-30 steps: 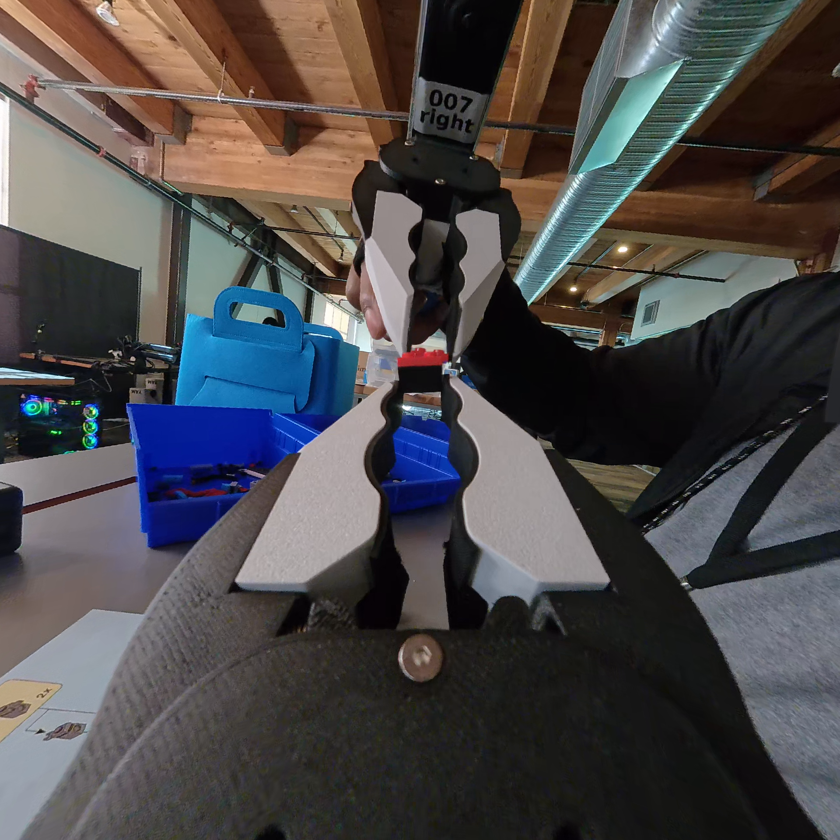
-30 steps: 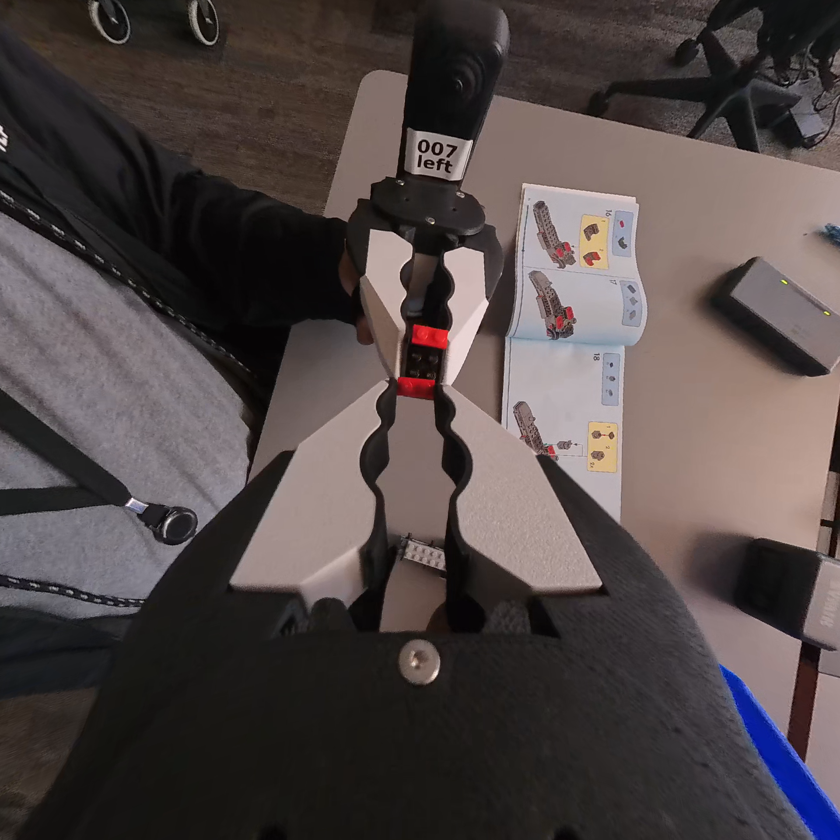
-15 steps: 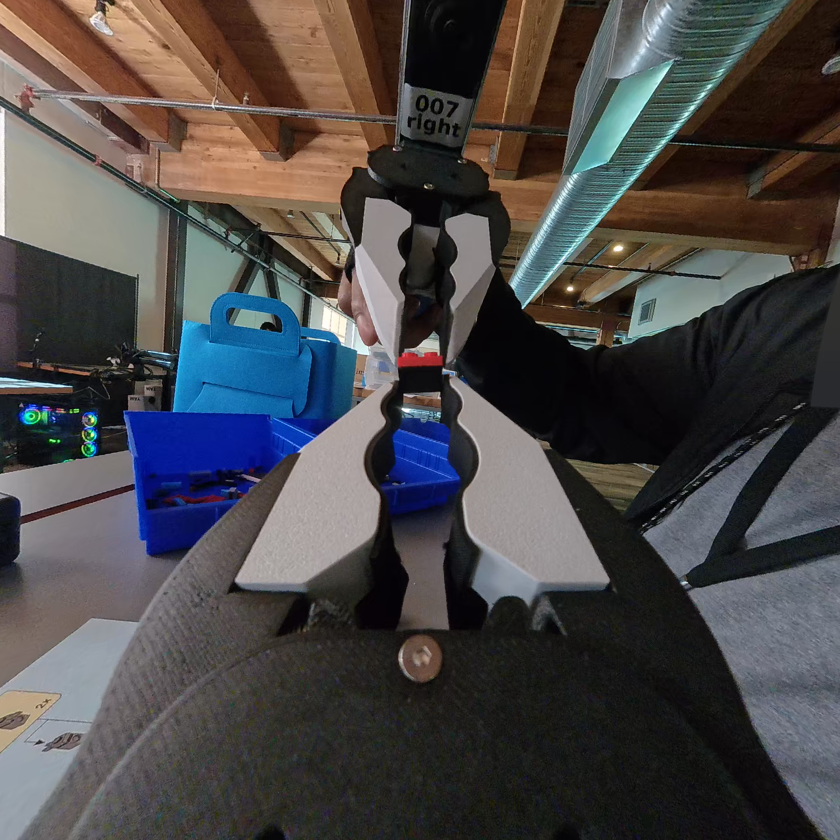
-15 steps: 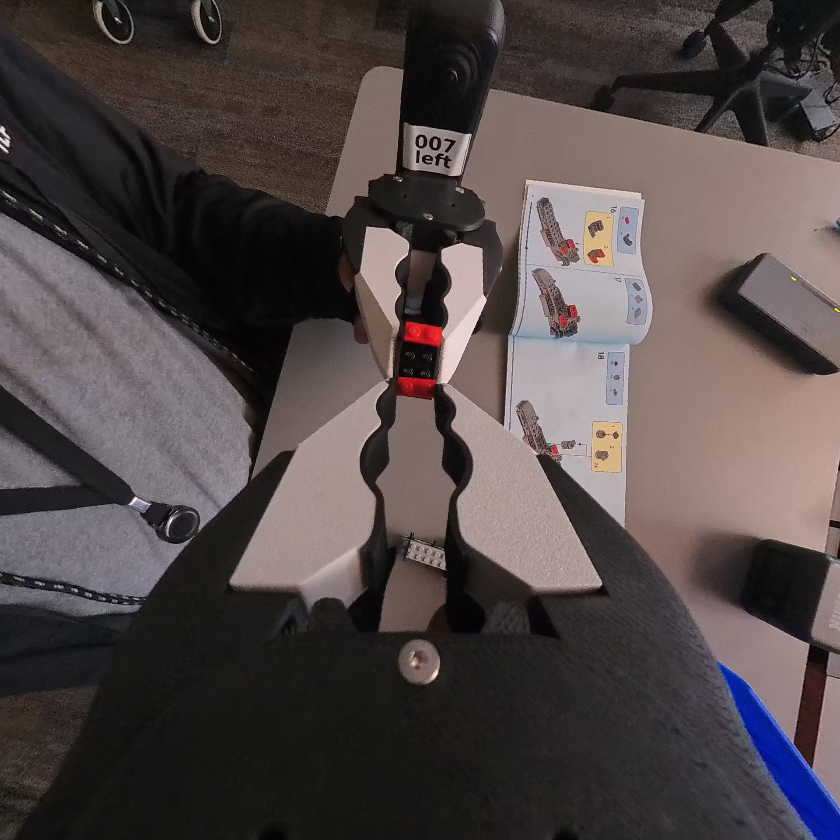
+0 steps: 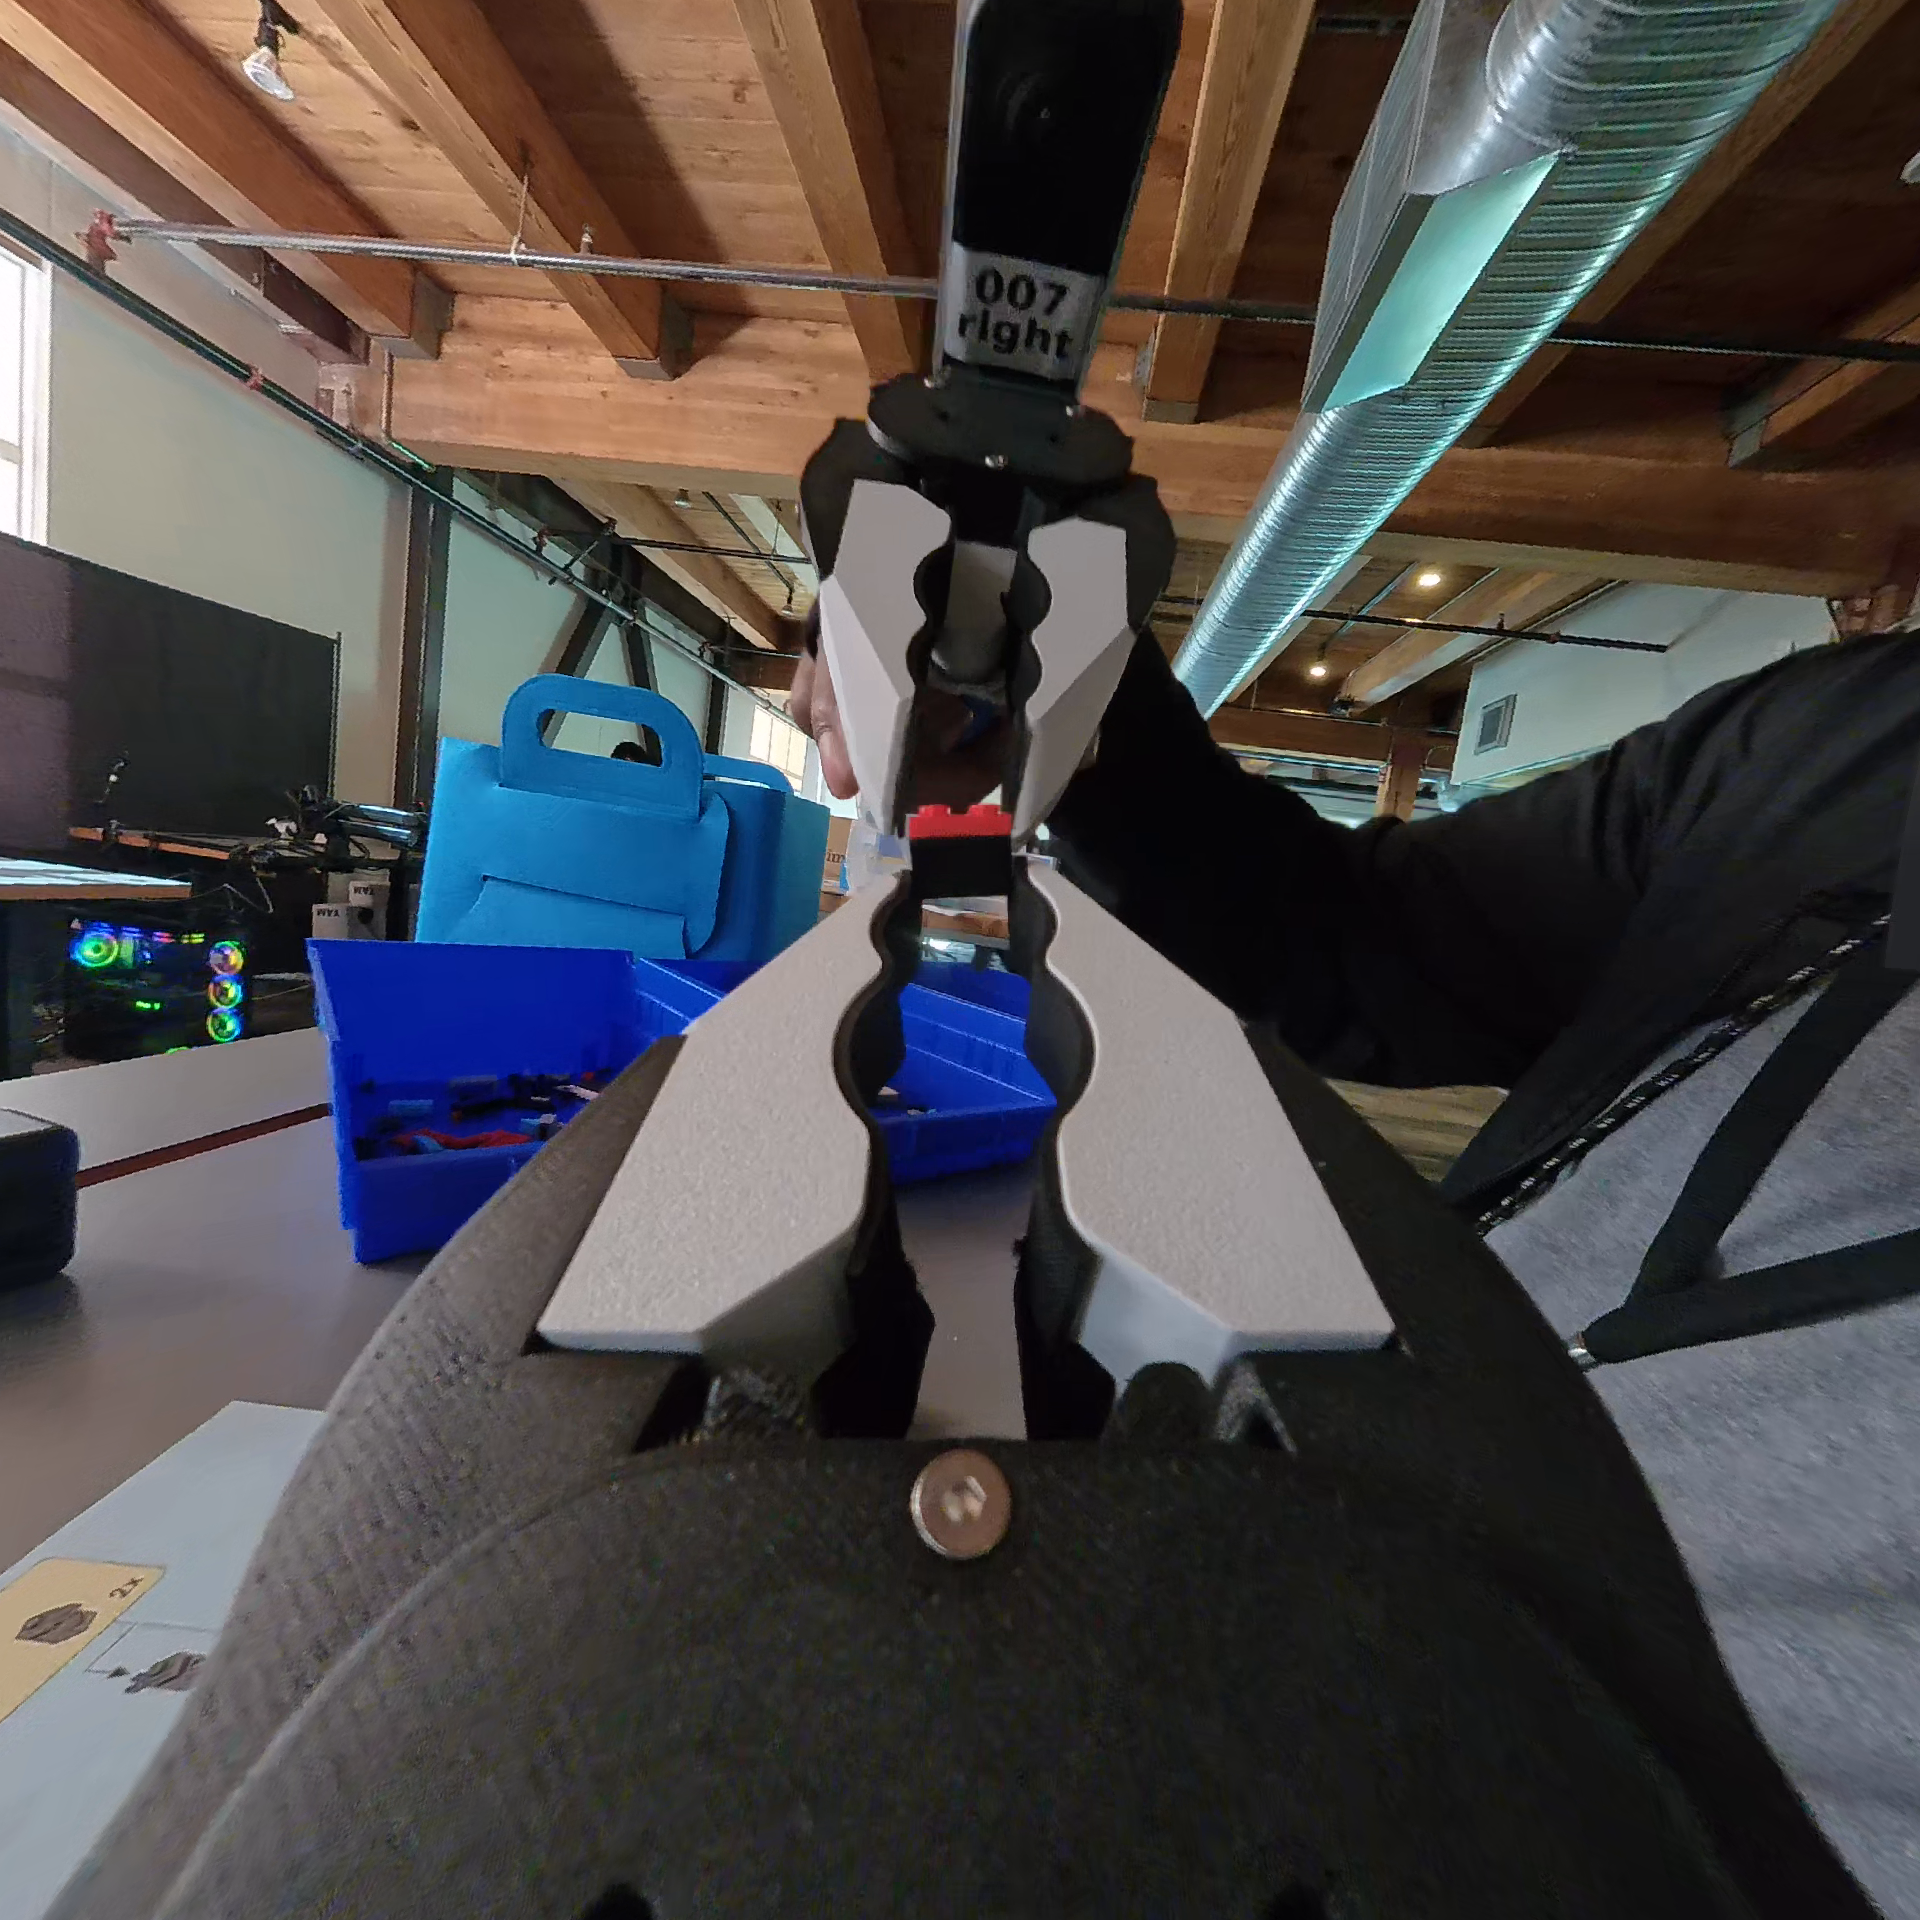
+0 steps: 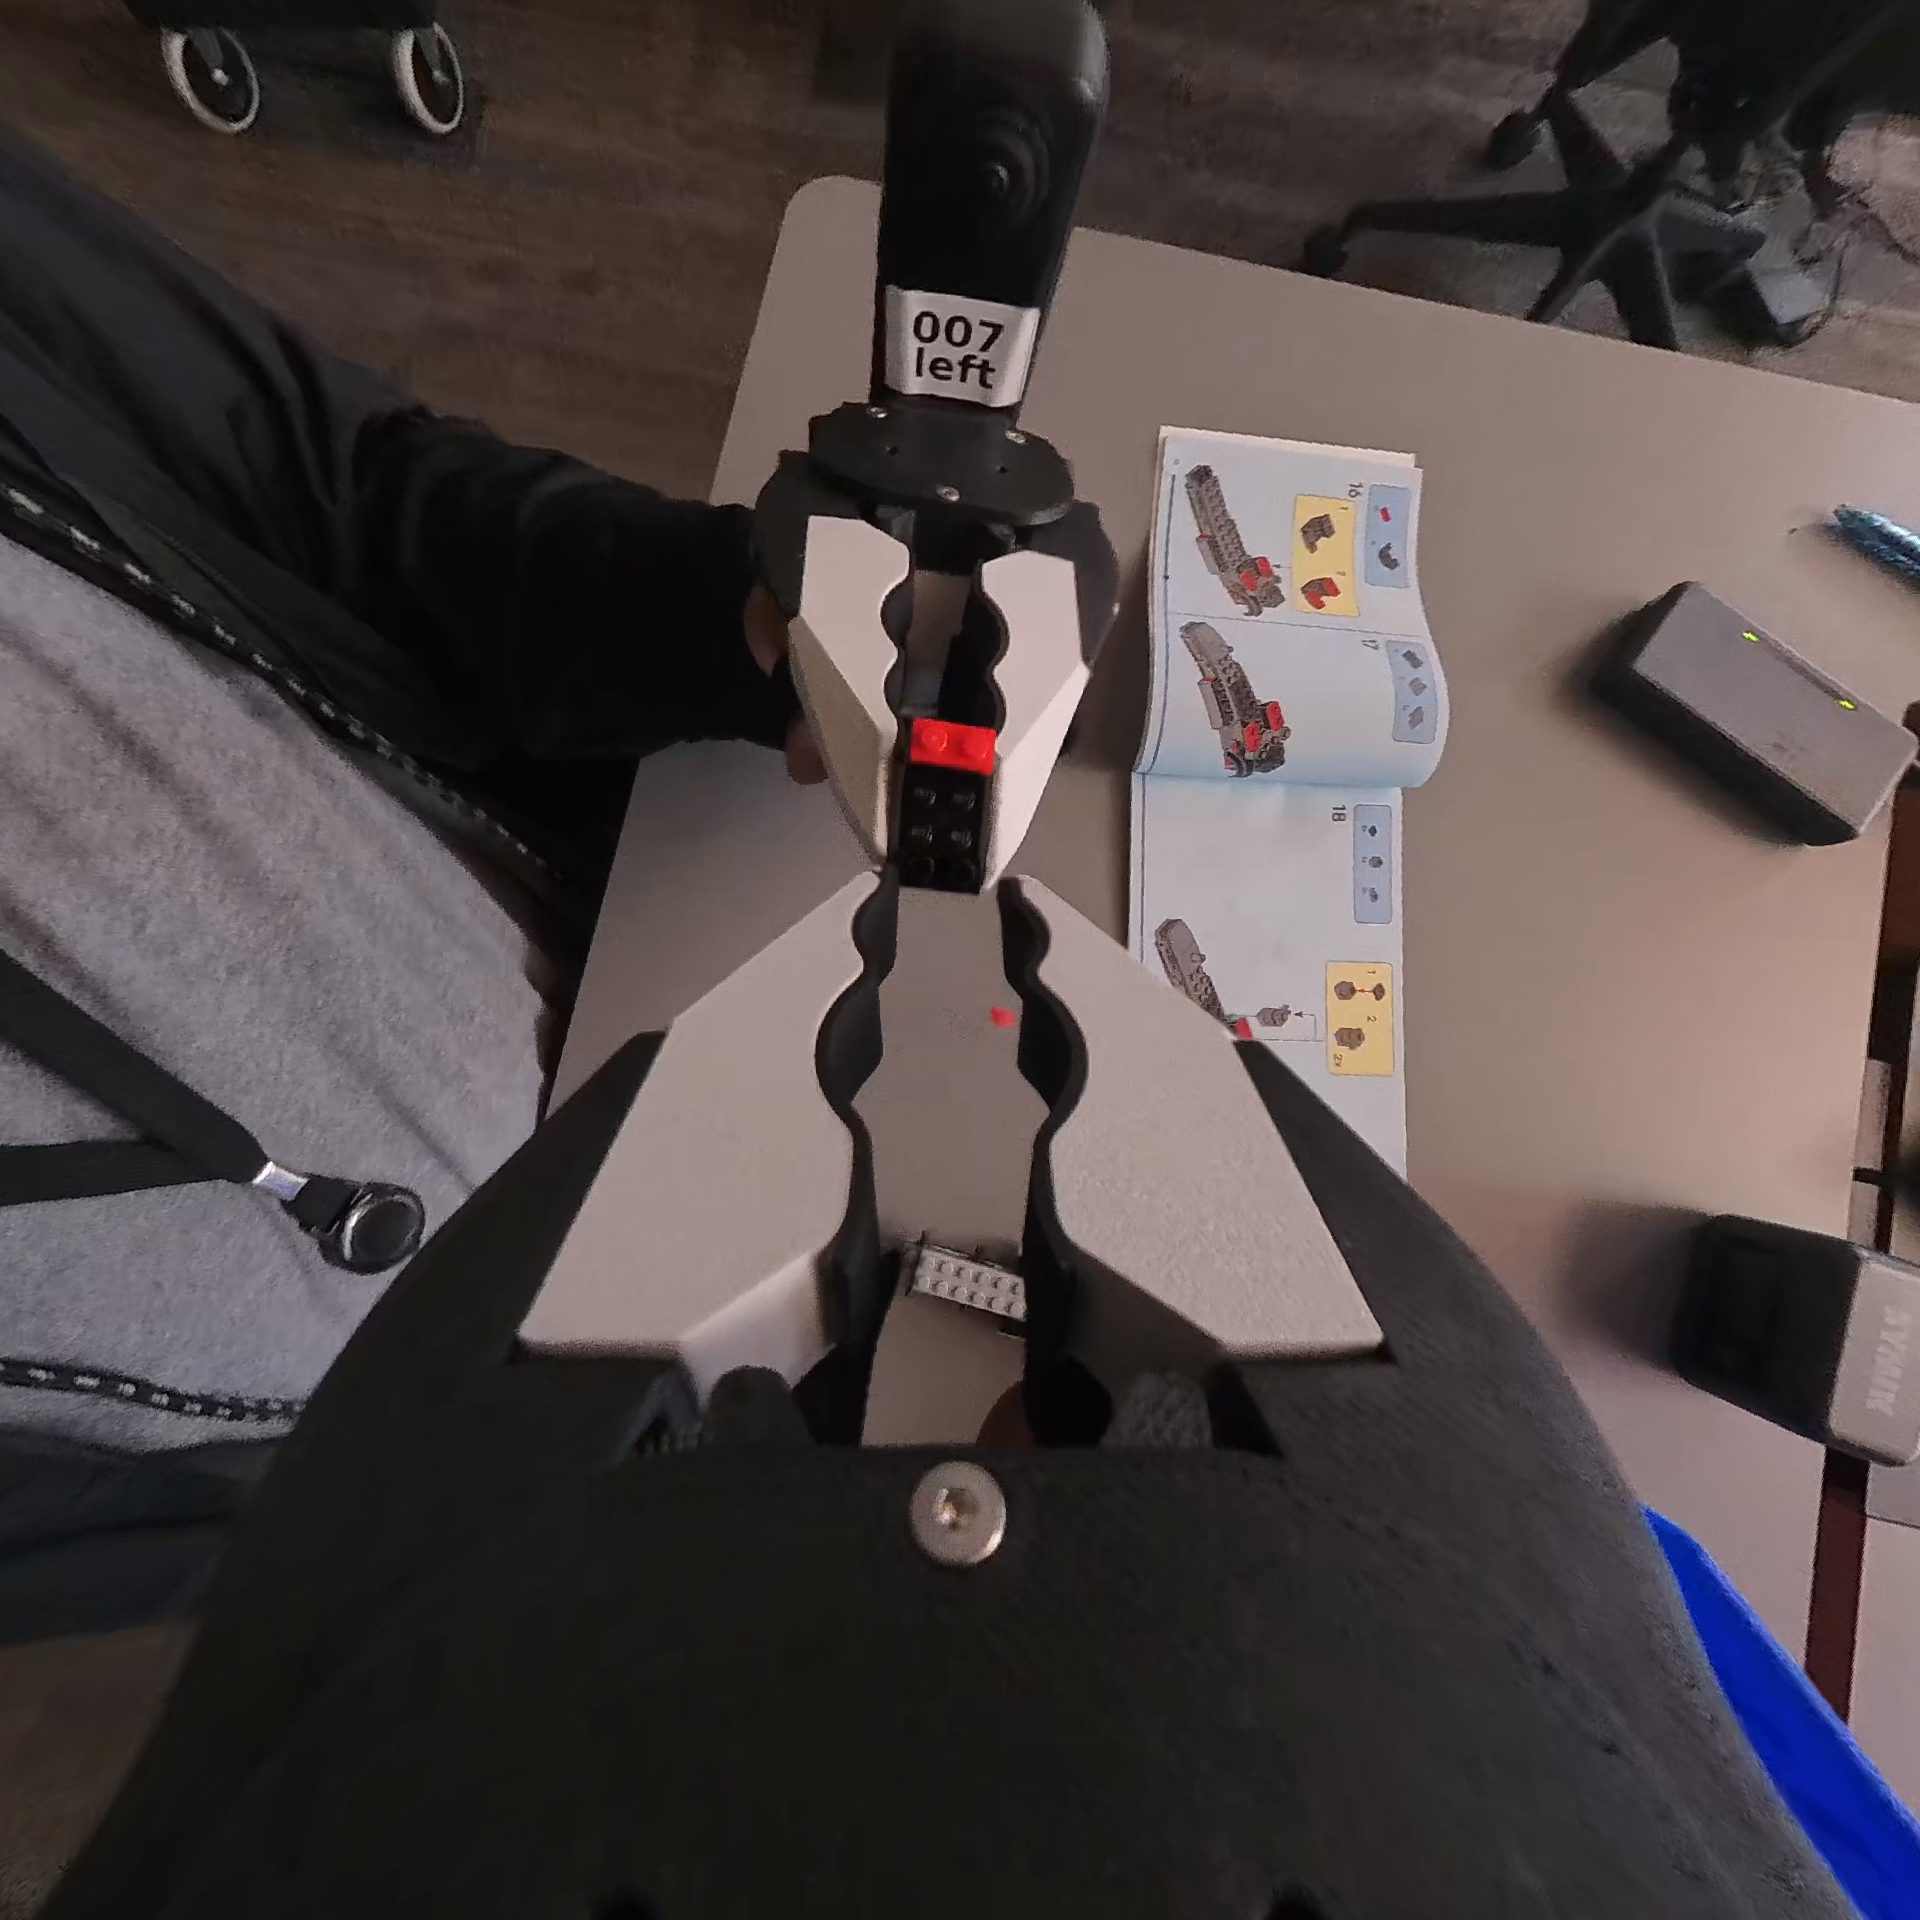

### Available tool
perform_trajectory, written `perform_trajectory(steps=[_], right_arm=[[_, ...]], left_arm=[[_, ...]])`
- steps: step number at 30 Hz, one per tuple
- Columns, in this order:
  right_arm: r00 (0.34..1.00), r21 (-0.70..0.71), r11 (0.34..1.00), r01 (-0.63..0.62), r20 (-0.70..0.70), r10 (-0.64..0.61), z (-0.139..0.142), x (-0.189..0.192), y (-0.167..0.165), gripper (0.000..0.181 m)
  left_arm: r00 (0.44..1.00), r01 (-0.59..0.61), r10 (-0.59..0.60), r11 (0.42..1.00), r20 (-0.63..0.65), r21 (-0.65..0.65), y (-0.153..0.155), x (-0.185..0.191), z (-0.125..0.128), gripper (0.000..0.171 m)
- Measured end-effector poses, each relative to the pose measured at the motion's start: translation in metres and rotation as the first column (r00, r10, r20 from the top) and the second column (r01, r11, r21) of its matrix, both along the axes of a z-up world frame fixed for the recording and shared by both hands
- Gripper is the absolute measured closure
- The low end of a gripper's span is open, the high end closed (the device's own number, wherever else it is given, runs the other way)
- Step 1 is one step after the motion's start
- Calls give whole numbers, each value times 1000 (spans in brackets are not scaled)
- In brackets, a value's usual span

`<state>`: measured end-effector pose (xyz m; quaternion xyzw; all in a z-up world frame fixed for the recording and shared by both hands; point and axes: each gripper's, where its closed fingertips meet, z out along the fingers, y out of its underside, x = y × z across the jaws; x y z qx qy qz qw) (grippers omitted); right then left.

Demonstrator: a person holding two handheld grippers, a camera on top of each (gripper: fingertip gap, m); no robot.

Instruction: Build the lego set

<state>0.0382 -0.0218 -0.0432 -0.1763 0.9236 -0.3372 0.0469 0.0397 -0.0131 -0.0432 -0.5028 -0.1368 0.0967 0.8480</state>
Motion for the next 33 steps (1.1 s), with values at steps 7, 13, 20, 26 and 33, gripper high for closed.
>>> perform_trajectory(steps=[7, 13, 20, 26, 33], right_arm=[[976, -221, 951, 217, 37, -214, -19, -19, 20, 161], [912, -180, 894, 411, 75, -404, -107, -46, 27, 160], [913, 30, 915, 403, -89, -399, -189, -57, 7, 159], [921, 121, 913, 389, -77, -382, -210, -59, -12, 149], [928, 110, 921, 373, -56, -369, -211, -55, -19, 166]], left_arm=[[998, -62, 60, 993, 26, 95, -23, -9, 7, 155], [993, -109, 104, 988, 50, 113, -34, -15, 7, 155], [992, -116, 110, 987, 54, 114, -35, -16, 6, 155], [994, -106, 100, 987, 48, 124, -38, -13, 9, 155], [995, -99, 93, 983, 47, 152, -44, -12, 11, 155]])
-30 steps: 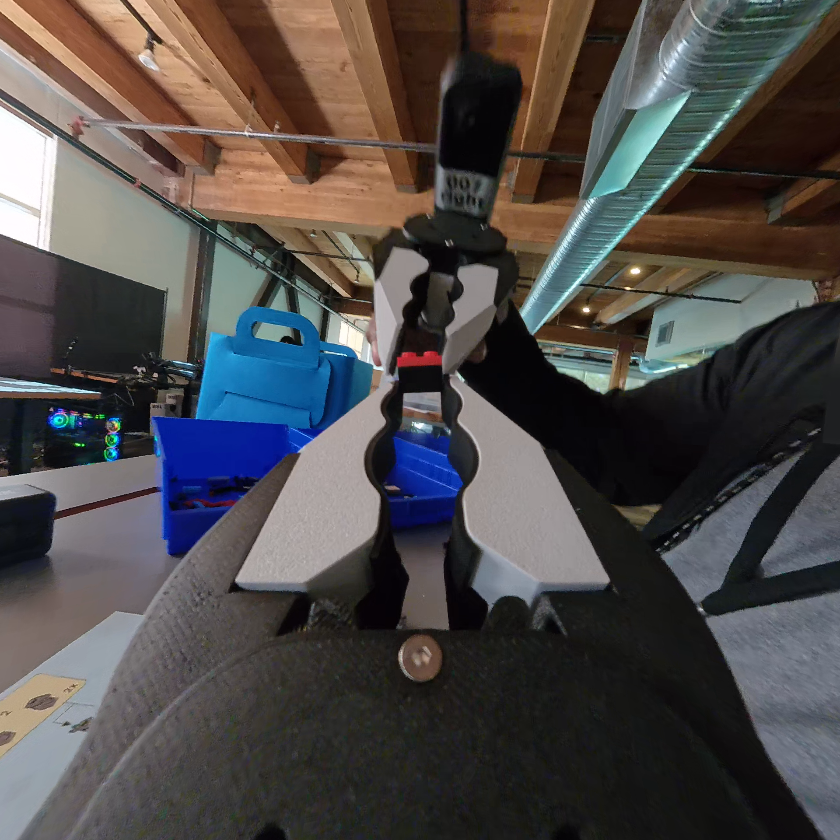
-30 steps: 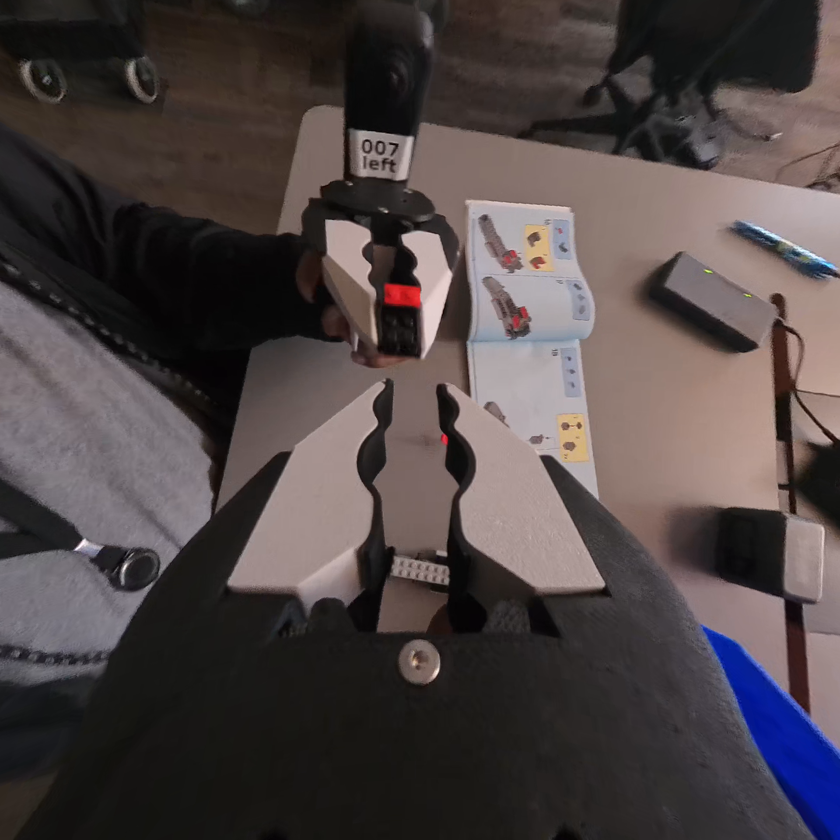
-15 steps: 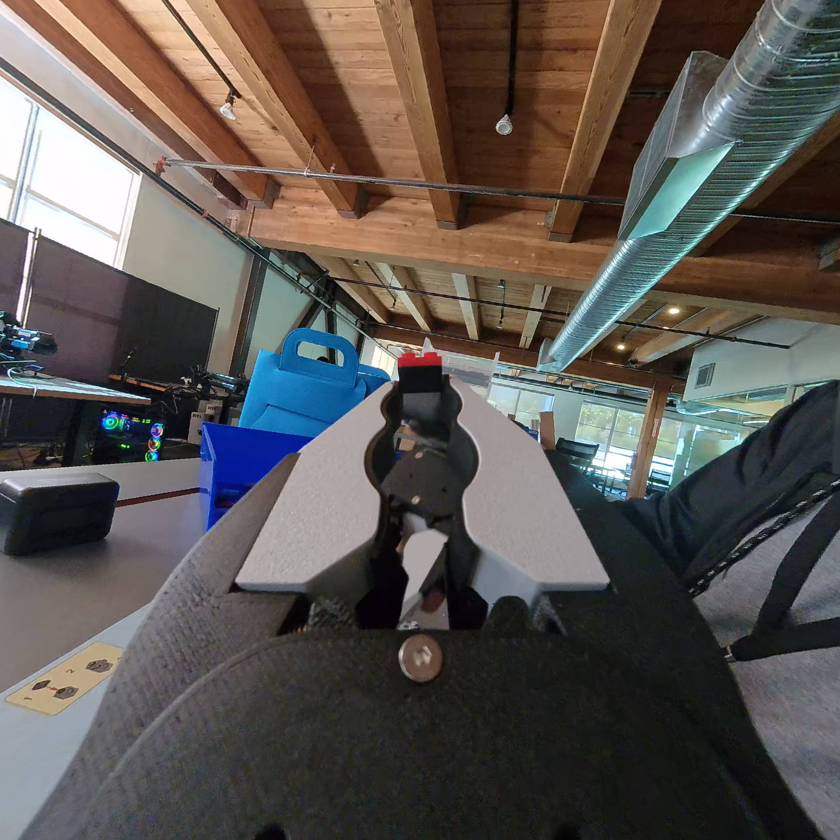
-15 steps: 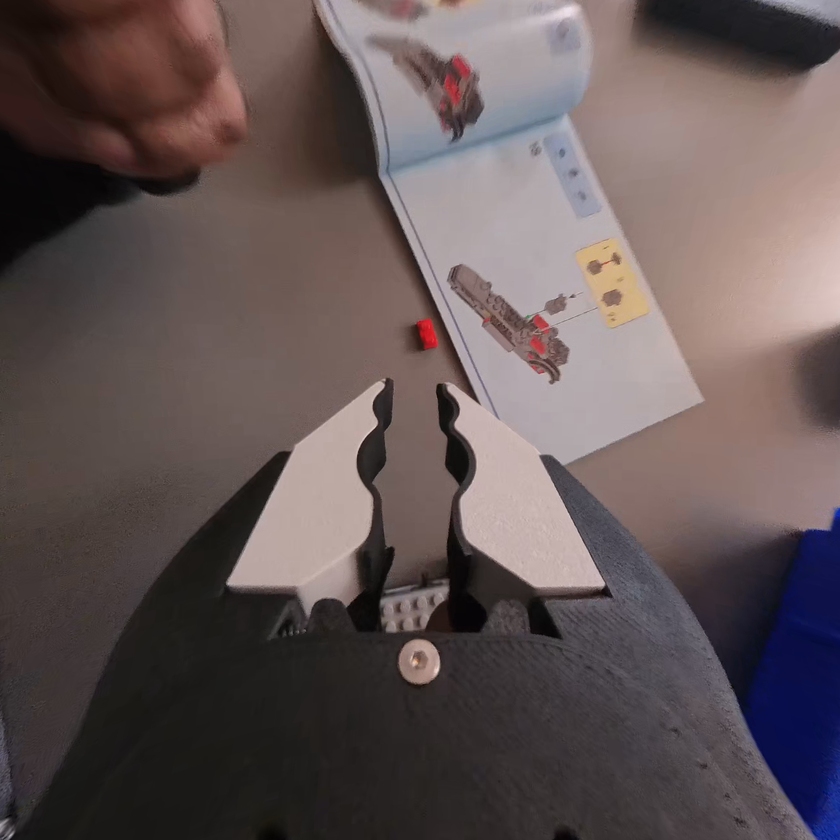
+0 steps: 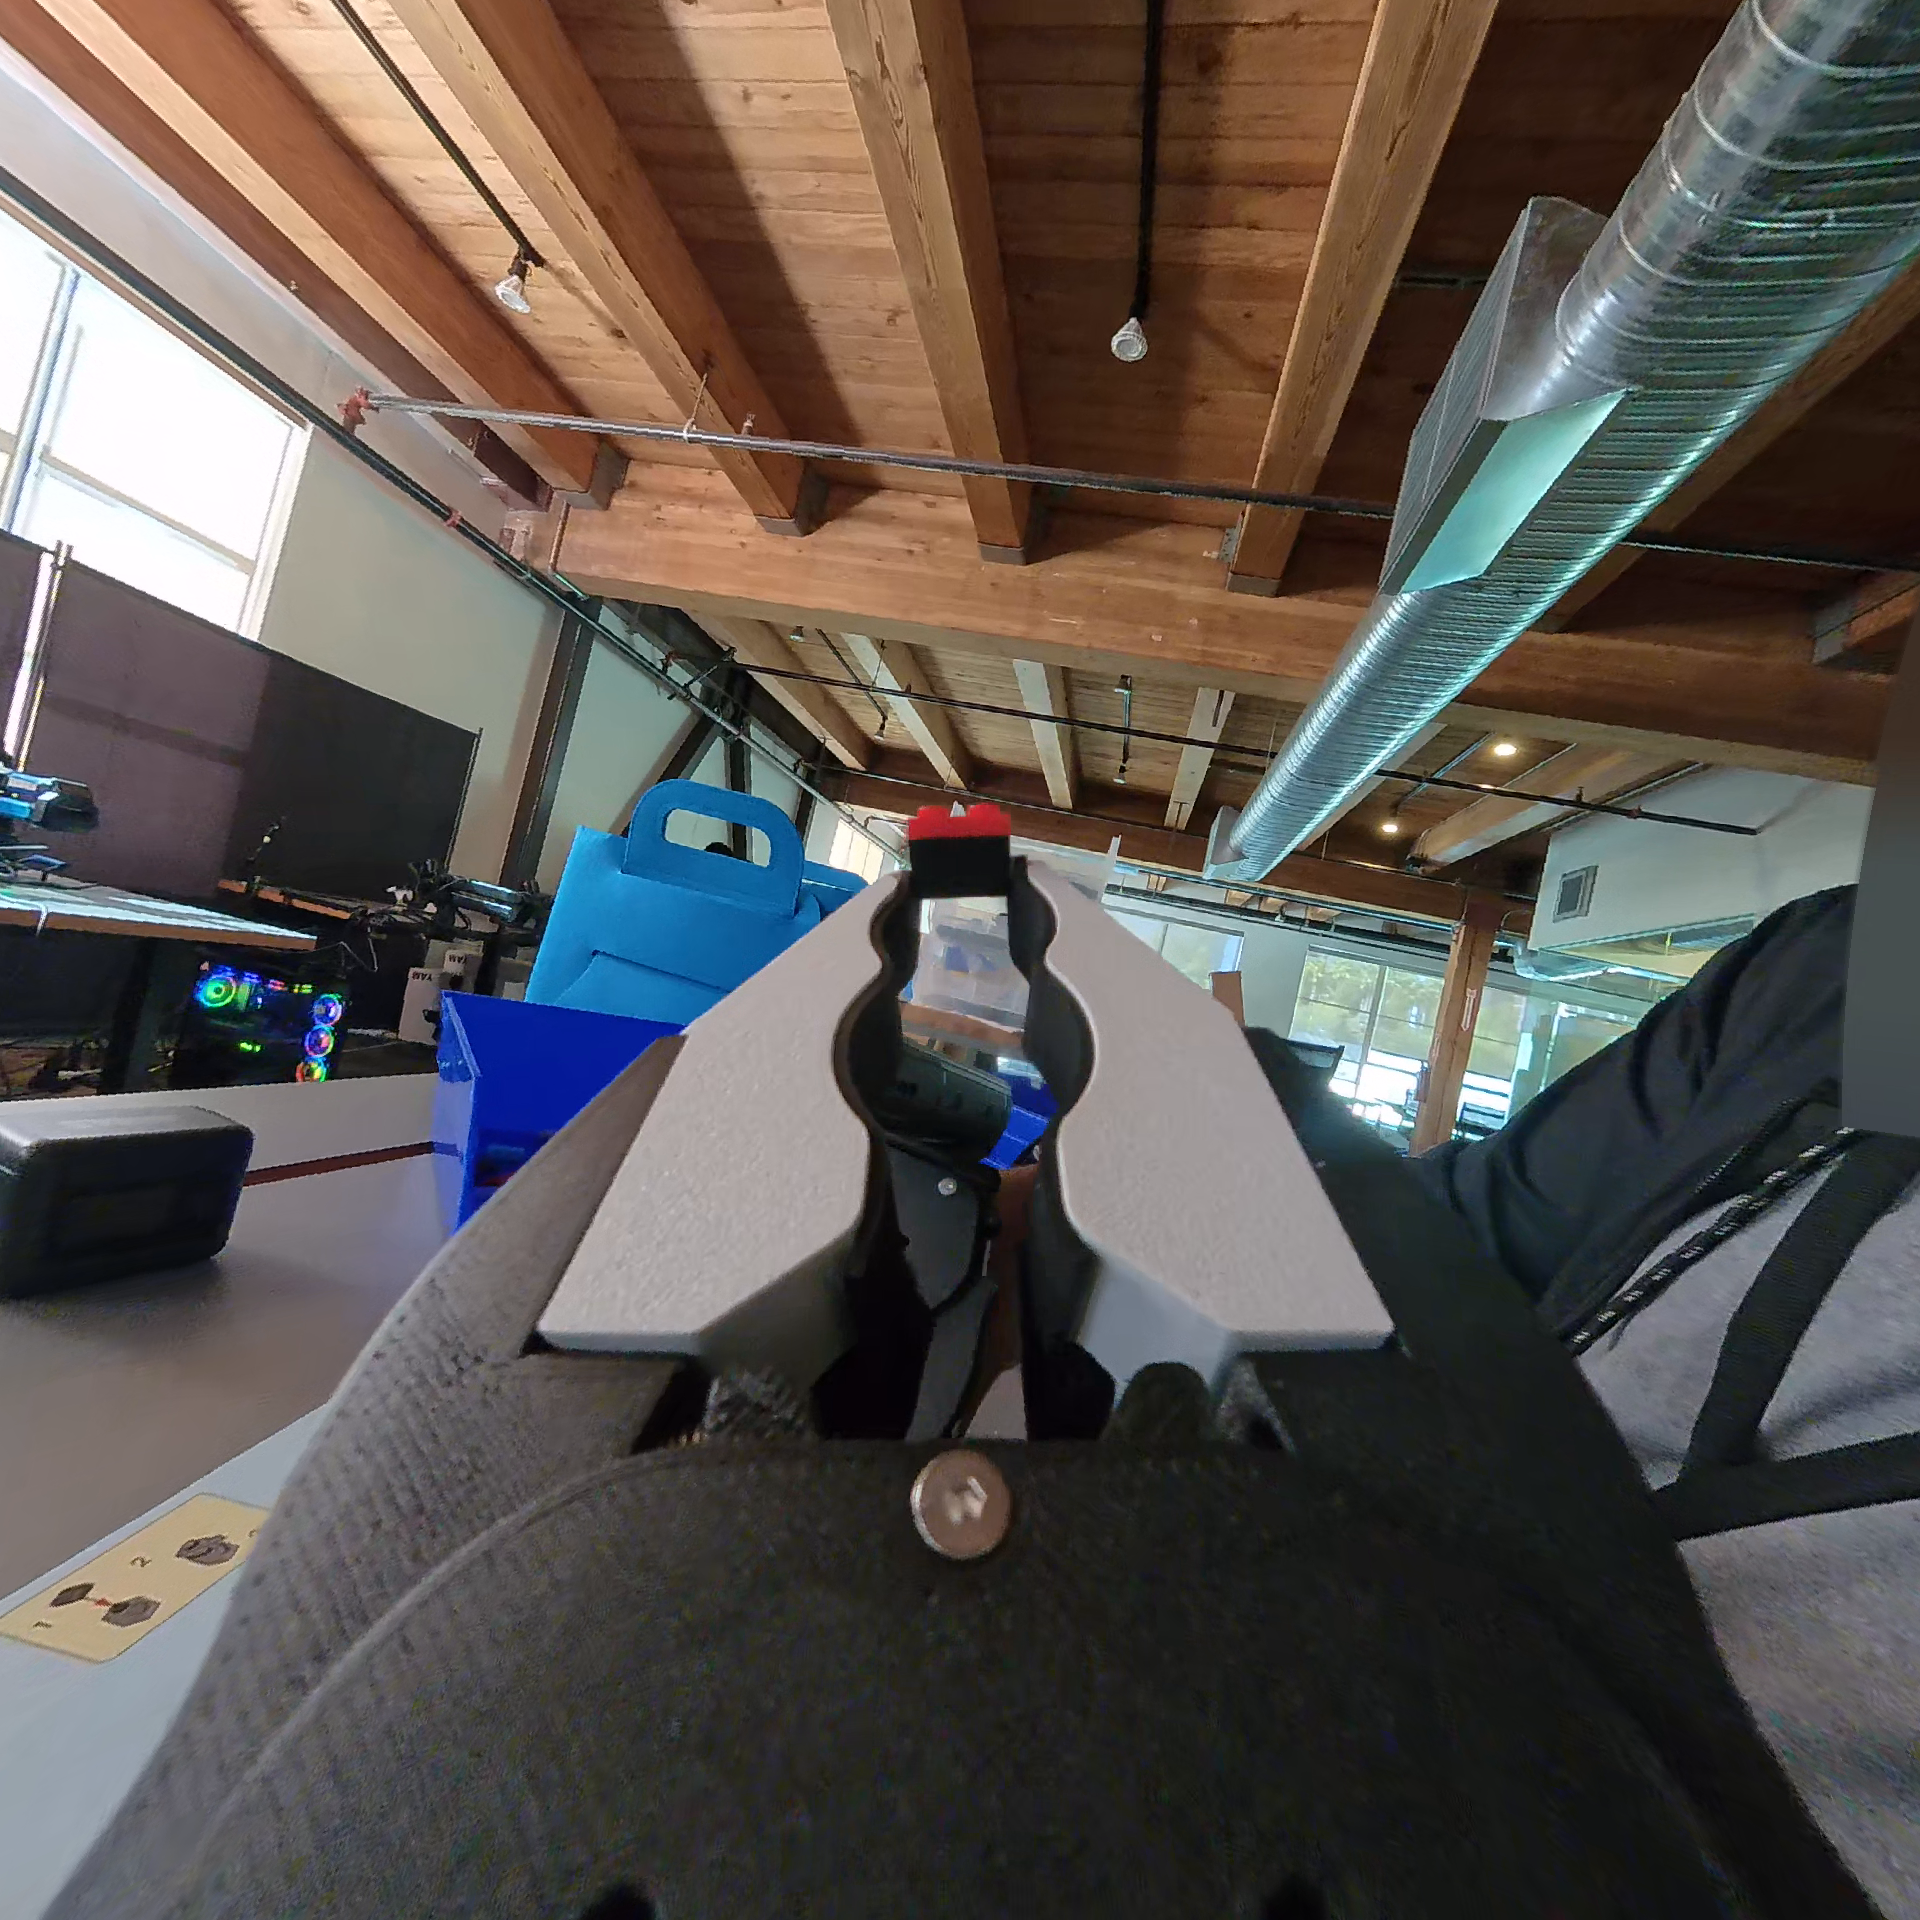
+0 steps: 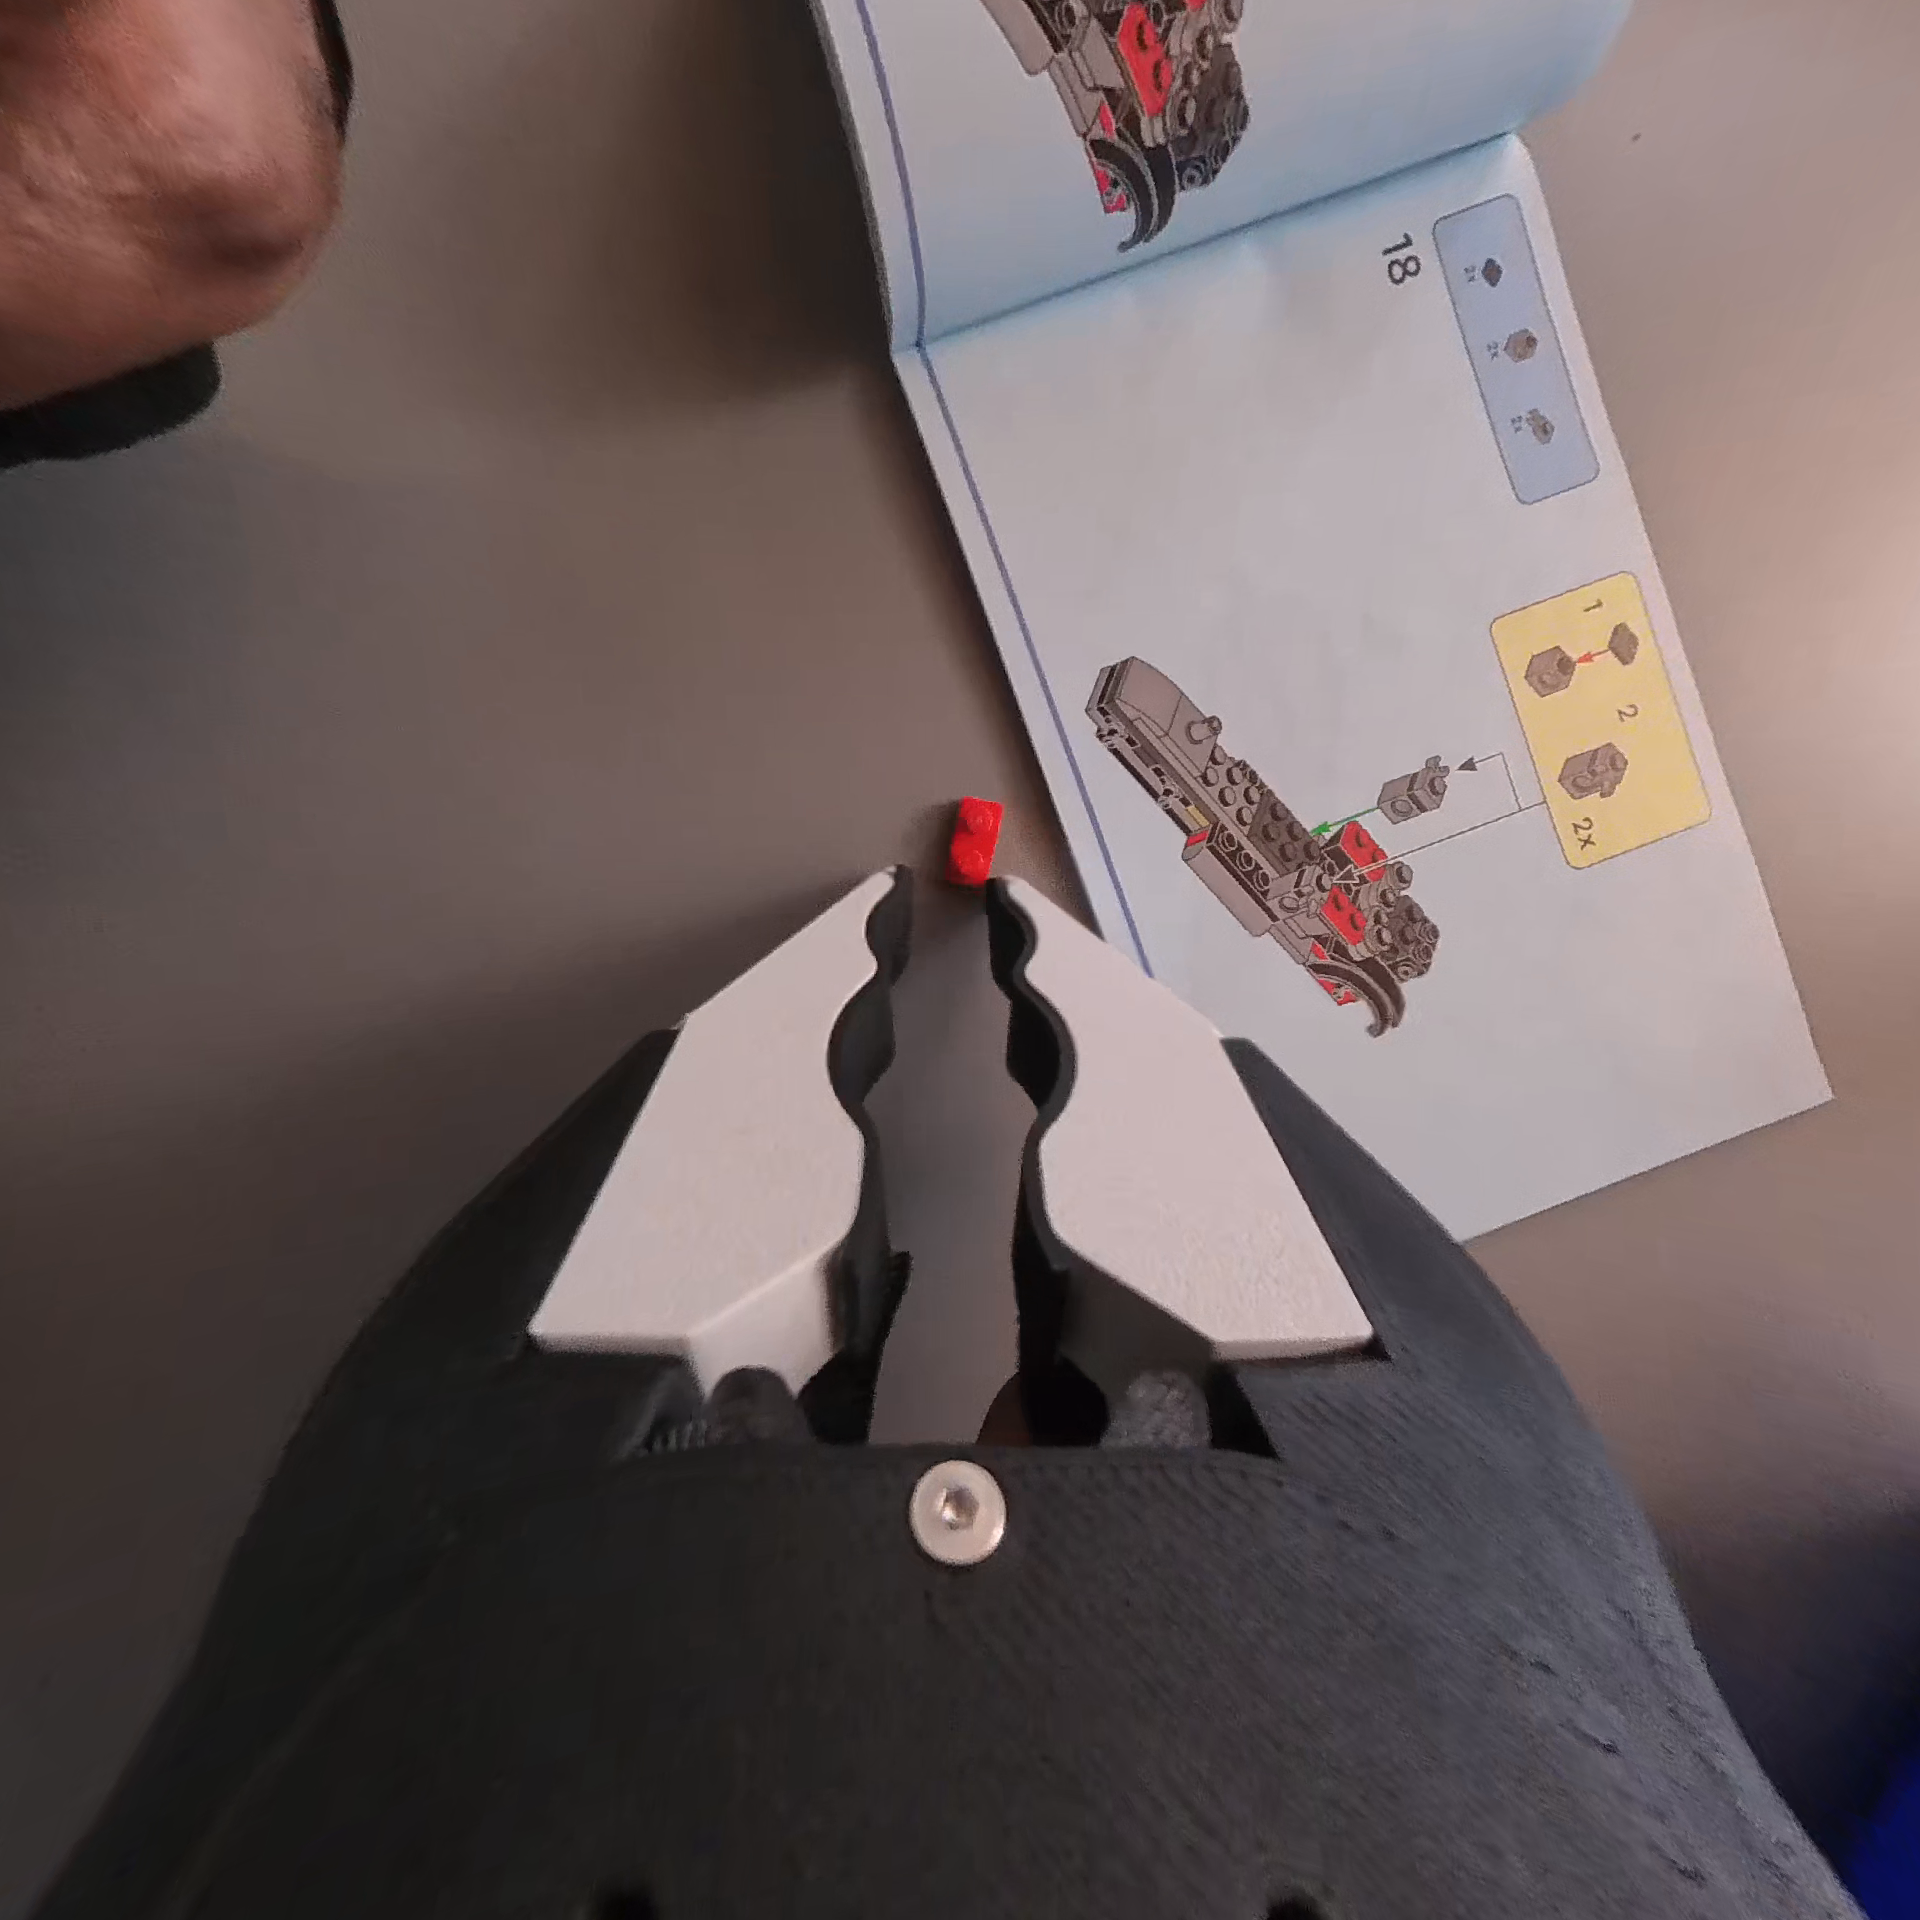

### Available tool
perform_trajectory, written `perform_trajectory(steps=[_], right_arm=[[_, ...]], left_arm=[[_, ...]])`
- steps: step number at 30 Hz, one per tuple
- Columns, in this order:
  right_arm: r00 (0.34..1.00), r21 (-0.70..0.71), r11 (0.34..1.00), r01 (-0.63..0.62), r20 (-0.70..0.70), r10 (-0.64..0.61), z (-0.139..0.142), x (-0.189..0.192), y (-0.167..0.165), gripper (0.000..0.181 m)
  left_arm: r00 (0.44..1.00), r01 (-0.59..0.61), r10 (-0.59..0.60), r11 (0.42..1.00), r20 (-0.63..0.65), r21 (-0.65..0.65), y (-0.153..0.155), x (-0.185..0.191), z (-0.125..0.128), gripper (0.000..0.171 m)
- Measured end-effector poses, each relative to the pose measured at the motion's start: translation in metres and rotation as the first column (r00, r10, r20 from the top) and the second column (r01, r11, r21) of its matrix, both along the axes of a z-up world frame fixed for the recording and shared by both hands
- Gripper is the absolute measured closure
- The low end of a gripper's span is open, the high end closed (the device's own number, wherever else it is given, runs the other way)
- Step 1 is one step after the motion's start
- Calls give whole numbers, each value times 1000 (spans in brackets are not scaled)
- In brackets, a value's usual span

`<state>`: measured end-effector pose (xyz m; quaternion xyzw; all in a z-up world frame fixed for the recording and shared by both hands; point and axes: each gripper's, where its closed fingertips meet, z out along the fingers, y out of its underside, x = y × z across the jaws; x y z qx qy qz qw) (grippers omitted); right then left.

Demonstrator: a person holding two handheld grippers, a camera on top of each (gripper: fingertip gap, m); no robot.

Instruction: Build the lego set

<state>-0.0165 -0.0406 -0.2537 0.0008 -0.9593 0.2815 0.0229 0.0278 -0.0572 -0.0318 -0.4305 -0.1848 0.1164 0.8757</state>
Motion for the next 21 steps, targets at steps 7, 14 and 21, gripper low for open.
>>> perform_trajectory(steps=[7, 14, 21], right_arm=[[1000, -15, 1000, 4, -12, -4, 0, 4, -1, 162], [997, -51, 996, 72, -23, -73, 0, -1, -11, 169], [991, -18, 993, 120, -60, -121, 0, 23, 26, 171]], left_arm=[[1000, 5, -5, 1000, 3, 0, 2, -1, -1, 155], [1000, 7, -7, 1000, 4, -2, 3, 0, -1, 155], [1000, 10, -10, 1000, 2, 8, 1, 0, 0, 155]])
